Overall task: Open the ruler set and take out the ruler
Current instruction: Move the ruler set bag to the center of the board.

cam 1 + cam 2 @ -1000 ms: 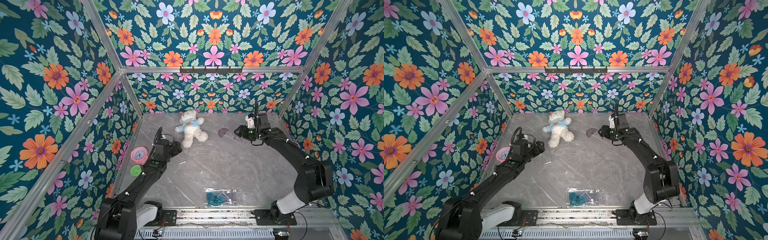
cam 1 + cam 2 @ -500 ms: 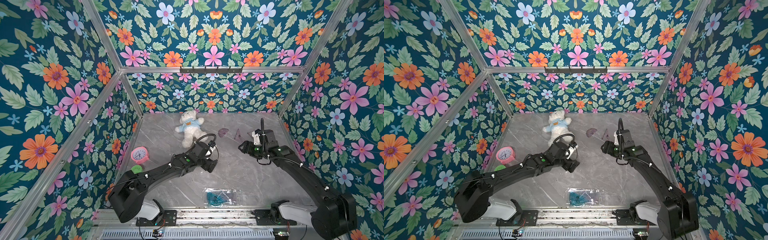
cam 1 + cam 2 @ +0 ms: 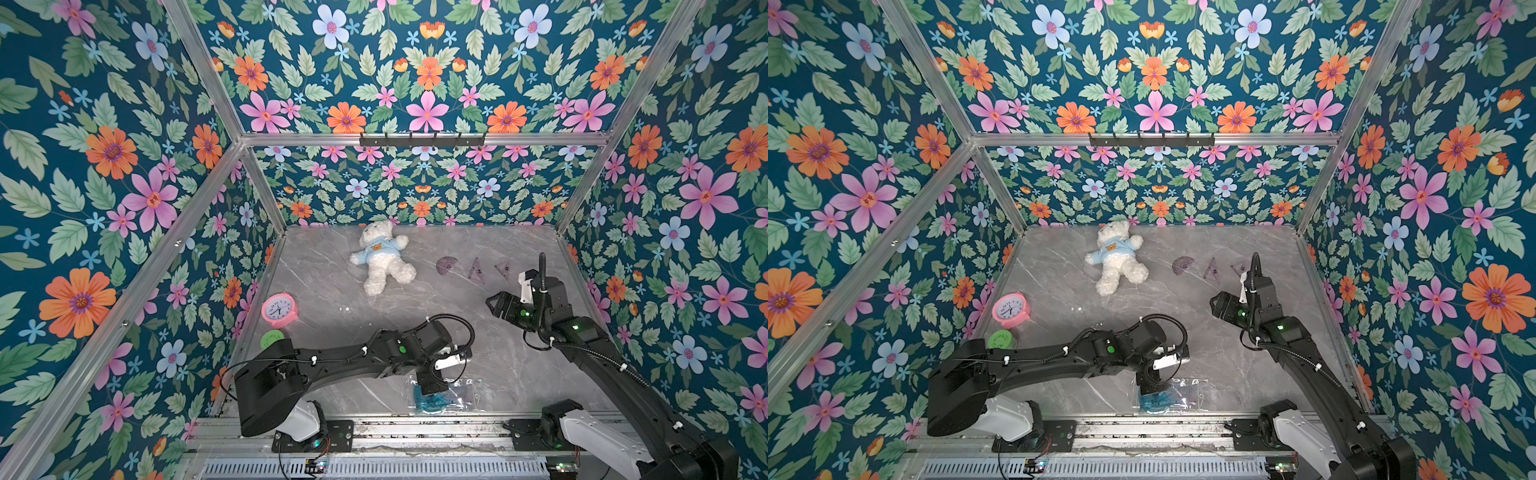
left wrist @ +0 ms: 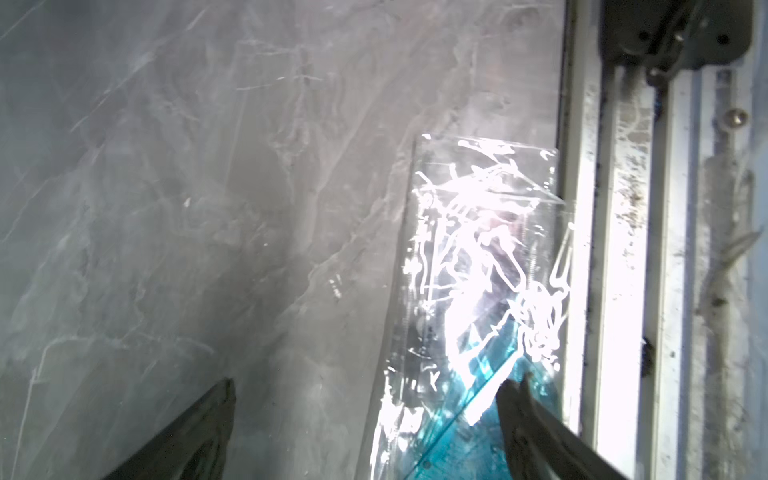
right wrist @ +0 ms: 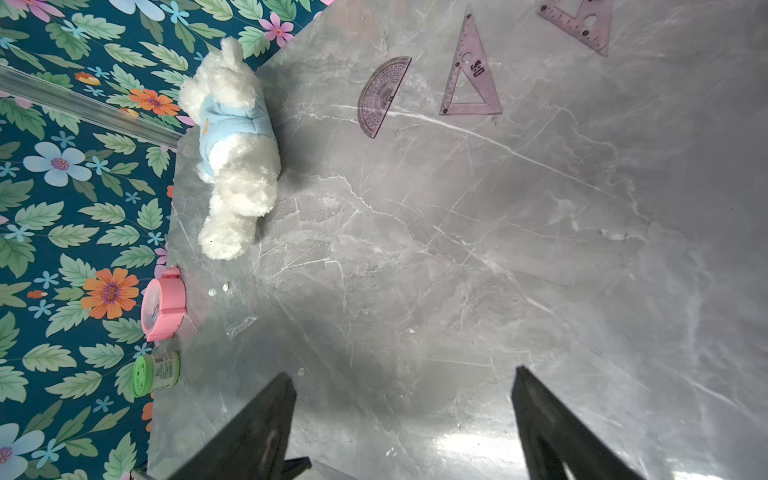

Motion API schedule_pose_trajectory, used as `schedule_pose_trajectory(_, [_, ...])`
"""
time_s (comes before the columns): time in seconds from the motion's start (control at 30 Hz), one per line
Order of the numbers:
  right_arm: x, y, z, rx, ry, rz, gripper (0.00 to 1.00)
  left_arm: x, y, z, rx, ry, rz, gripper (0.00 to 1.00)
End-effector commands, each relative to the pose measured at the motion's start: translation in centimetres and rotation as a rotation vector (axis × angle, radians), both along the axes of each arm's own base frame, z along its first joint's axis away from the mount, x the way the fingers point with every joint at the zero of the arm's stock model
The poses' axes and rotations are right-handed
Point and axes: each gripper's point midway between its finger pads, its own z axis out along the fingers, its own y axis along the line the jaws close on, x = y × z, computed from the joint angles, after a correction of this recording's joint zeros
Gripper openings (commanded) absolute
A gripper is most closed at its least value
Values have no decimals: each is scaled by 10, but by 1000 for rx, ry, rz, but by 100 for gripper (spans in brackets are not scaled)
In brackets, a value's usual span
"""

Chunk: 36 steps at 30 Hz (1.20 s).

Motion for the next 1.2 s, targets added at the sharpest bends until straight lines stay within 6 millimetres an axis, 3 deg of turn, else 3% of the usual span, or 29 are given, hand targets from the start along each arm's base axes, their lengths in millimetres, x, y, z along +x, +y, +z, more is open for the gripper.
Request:
schedule_pose_trajectory(0.0, [-3, -1, 4, 5, -26, 3, 85, -25, 0, -8, 63, -10, -137, 99])
schedule_pose_trajectory(0.3, [-19, -6, 8, 11, -62, 7, 85, -56, -8, -27, 193, 12, -187, 99])
schedule_pose_trajectory(0.83, [-30, -7, 10, 31, -73, 9, 85, -44, 9, -64, 464, 40, -99, 99])
schedule_pose_trajectory(1.17, [-29, -7, 11, 28, -74, 7, 85, -15, 35, -88, 608, 12, -55, 99])
